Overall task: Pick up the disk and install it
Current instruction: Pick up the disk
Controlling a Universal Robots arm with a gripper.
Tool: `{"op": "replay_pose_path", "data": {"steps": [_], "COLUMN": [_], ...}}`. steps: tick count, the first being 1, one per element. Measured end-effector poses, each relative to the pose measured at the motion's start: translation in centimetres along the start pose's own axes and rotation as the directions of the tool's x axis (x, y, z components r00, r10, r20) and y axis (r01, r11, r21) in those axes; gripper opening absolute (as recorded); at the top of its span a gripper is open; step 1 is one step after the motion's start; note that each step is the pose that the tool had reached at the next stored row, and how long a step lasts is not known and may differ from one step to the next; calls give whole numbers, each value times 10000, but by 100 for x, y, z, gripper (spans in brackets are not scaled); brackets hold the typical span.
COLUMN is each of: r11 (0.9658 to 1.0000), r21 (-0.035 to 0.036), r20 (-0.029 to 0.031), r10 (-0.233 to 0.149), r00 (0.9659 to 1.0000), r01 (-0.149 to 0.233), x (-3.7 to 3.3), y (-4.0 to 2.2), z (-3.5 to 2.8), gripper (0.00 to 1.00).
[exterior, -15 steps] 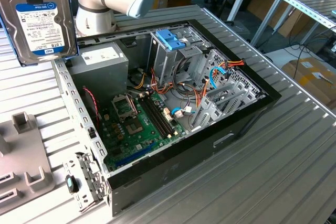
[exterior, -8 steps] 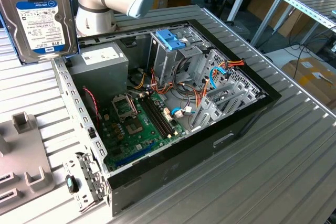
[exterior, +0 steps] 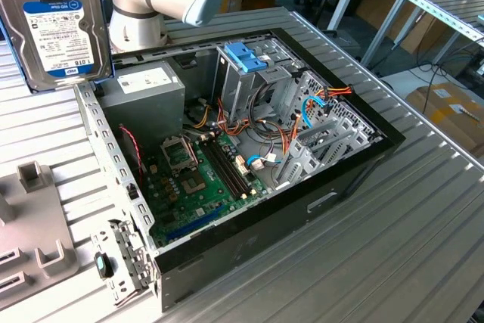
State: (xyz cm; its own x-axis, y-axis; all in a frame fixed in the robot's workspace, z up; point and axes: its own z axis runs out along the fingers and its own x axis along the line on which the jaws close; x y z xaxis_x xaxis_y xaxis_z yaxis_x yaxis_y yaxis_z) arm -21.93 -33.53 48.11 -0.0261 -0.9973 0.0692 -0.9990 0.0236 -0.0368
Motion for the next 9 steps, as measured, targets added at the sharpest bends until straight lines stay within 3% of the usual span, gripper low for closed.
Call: {"op": "replay_pose_path", "data": {"steps": [5,9], "r11": [10000,10000], "r21": [1,1], "r20": [1,1], "r10": [2,2], "r00": [10000,10000], "r01": [-2,-2], "x": [-2,-4], "y": [-57,-140], "z": [3,6], "gripper": [35,35]}}
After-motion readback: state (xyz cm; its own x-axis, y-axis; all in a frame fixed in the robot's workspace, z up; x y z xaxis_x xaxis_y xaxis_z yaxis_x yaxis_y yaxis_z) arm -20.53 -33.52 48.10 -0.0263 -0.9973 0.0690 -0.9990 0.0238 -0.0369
